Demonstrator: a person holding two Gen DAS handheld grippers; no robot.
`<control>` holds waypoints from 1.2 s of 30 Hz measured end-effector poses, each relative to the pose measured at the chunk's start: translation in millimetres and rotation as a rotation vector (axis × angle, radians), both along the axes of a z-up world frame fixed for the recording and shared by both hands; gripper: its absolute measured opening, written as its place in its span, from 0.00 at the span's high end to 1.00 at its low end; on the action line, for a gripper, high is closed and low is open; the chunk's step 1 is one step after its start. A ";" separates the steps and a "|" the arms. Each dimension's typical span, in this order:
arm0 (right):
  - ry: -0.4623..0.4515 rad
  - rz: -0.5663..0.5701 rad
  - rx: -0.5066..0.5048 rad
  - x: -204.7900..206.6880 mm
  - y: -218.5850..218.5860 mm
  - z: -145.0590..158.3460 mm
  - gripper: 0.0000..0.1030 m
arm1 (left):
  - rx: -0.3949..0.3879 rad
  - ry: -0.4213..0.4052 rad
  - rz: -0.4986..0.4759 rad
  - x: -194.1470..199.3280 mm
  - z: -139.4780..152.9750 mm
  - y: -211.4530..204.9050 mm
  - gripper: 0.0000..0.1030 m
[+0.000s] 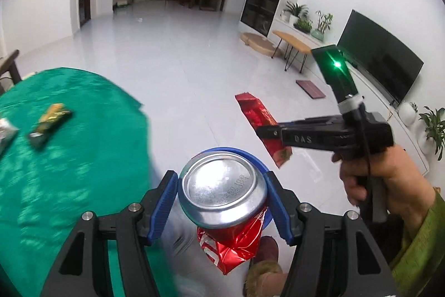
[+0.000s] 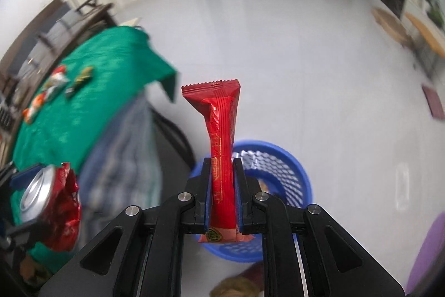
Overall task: Collect trash
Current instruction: 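Carry can and red wrapper over the blue wastebasket and open both tools, then move both tools back over the table toward the remaining trash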
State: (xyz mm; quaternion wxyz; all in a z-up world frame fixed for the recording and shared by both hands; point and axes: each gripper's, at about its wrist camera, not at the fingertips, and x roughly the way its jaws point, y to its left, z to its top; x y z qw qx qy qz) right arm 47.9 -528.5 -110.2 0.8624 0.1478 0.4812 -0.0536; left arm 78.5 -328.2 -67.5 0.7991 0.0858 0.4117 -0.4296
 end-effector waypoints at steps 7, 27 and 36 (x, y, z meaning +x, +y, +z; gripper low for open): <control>0.078 -0.054 0.092 -4.5 -42.1 -37.5 0.88 | 0.030 0.038 -0.028 15.8 -40.0 -62.1 0.38; -0.075 -0.191 0.159 -13.3 -77.3 -5.2 0.30 | -0.004 0.036 0.057 13.3 -22.2 -36.0 0.27; -0.284 -0.058 -0.116 -9.8 30.1 63.4 0.03 | -0.076 -0.041 0.225 -23.7 37.0 87.6 0.22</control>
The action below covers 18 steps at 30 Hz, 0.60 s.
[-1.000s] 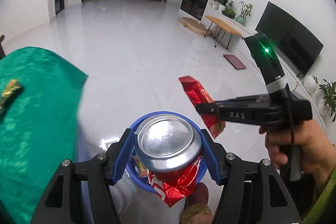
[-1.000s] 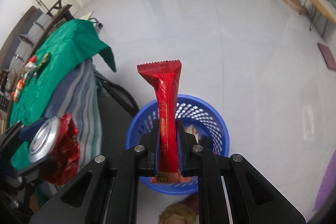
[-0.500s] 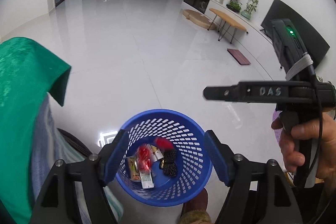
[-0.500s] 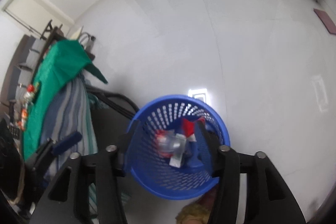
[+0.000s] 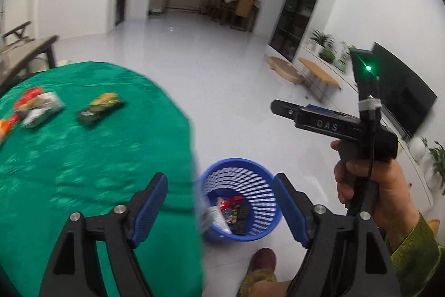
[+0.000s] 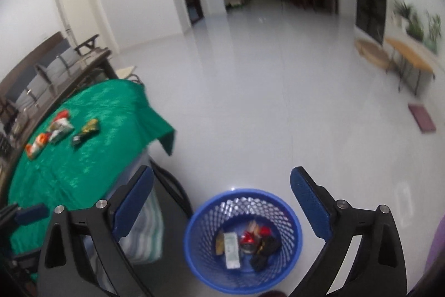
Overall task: Collect trash
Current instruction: 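Move both tools back over the table toward the remaining trash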
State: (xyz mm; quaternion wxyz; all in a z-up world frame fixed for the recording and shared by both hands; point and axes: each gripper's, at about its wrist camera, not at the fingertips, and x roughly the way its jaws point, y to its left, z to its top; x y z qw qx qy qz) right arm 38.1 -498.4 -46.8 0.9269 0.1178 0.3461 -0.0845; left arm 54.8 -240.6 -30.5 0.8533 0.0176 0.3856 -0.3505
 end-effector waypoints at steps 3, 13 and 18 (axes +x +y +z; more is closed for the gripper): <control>-0.047 0.076 -0.085 7.9 57.6 7.5 0.03 | 0.025 -0.002 0.112 -2.0 -1.3 54.8 0.22; 0.008 0.418 -0.083 27.0 249.5 -27.4 0.01 | 0.243 -0.004 0.399 35.9 -51.5 220.0 0.22; 0.077 0.470 -0.102 62.8 310.5 -44.2 0.01 | 0.293 0.030 0.412 67.3 -73.0 257.1 0.22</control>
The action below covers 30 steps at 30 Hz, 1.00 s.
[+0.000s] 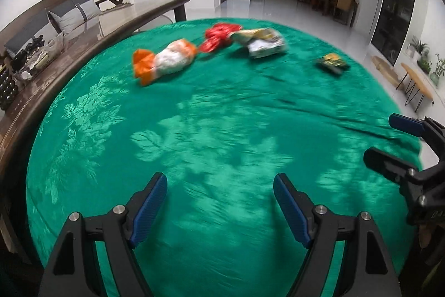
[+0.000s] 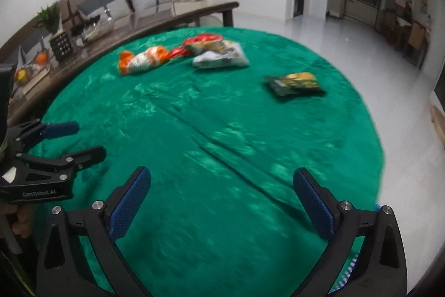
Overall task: Collect trash
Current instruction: 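Move both tools back over the table toward the remaining trash, then grasp the orange-white wrapped bundle with the left tool while the right tool grasps the green cracker packet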
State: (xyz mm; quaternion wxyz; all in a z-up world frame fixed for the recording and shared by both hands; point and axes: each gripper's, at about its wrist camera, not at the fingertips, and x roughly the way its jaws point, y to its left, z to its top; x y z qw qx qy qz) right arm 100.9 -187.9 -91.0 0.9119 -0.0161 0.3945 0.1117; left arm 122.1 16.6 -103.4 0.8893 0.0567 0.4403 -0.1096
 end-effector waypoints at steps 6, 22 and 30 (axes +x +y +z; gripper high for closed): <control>0.078 0.006 -0.040 18.1 16.3 -22.3 0.01 | -0.037 0.044 -0.055 36.9 -11.6 19.2 0.20; 0.093 0.018 -0.091 14.8 18.9 -27.0 0.00 | -0.019 0.046 -0.266 148.3 -16.6 52.7 0.00; 0.093 0.017 -0.084 13.4 18.2 -26.5 0.00 | -0.037 0.018 -0.268 175.0 -12.5 53.9 0.00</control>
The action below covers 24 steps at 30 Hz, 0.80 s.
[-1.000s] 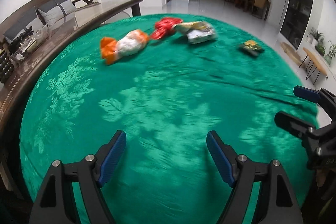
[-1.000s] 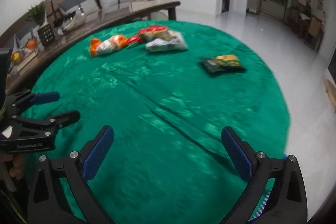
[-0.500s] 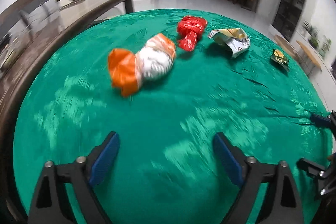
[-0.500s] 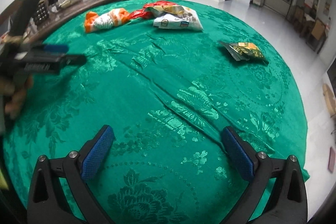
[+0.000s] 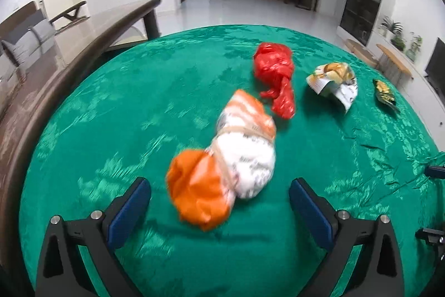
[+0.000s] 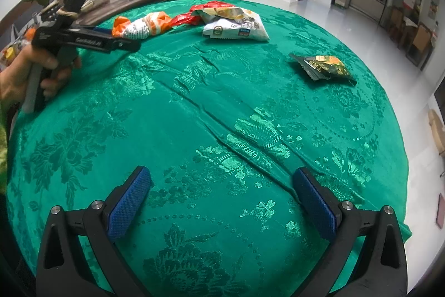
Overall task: Collect trash
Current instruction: 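Grasp the orange-white wrapped bundle with the left tool while the right tool grasps the green cracker packet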
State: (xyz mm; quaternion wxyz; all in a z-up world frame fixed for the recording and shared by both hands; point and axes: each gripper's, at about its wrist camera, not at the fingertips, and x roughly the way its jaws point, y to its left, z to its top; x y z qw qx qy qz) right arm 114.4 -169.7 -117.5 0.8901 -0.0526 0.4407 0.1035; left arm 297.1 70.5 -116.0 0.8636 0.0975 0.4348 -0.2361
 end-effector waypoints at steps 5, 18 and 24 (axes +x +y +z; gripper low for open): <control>-0.015 -0.049 0.151 -3.0 -23.6 7.0 0.01 | 0.016 0.014 -0.032 7.8 -1.3 -9.7 0.00; 0.081 -0.560 0.307 131.3 -112.1 22.6 0.24 | 0.000 -0.039 0.004 6.7 5.0 -24.4 0.41; 0.064 -0.589 0.065 169.7 -79.5 14.3 0.61 | 0.033 -0.063 0.028 -8.5 5.8 -35.9 0.42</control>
